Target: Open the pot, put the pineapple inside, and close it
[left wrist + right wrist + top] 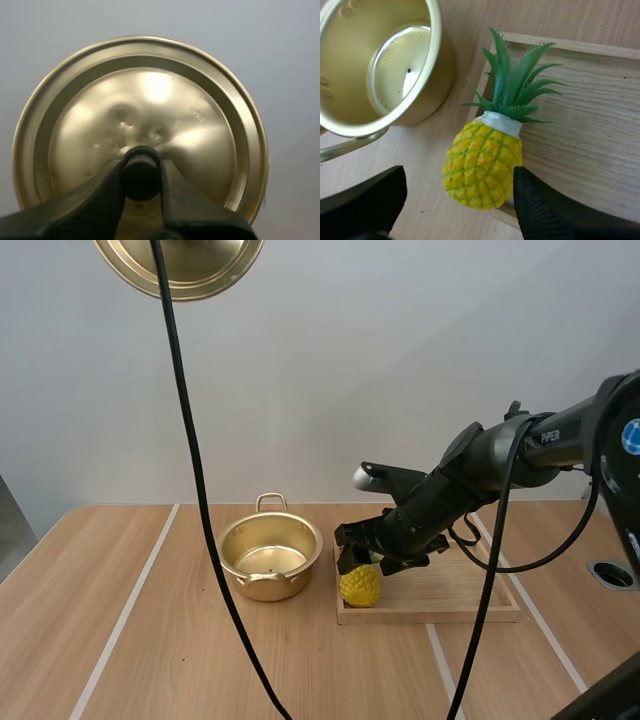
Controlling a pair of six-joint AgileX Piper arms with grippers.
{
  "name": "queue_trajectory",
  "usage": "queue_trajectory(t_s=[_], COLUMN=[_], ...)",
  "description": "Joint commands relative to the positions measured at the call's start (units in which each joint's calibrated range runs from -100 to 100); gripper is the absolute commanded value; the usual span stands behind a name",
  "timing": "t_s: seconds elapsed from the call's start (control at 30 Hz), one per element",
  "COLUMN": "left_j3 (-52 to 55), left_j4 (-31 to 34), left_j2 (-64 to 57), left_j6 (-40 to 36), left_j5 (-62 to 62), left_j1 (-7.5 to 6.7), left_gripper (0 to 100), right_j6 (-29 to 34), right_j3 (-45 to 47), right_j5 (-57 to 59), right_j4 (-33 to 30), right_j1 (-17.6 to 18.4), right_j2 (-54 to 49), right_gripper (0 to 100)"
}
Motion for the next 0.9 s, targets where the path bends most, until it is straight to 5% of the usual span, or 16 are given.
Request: queue_trajectory(t_s=[0.0, 0.87], left_j3=[-0.5, -0.5], left_j4=[-0.8, -0.8], left_j2=[-0.4, -0.4], left_j6=[-0.5, -0.5], left_j5=[-1.3, -1.3], left_j1=[0.07, 0.07], left_gripper=[0, 0], right_j6=[-0.9, -6.1], right_j3=[0.3, 0.3], right_j5=[-1.7, -8.8], right_j4=[0.2, 6.5], right_j1=[-0.1, 2.3], right_j2=[0.2, 4.2], right_gripper=[100, 100])
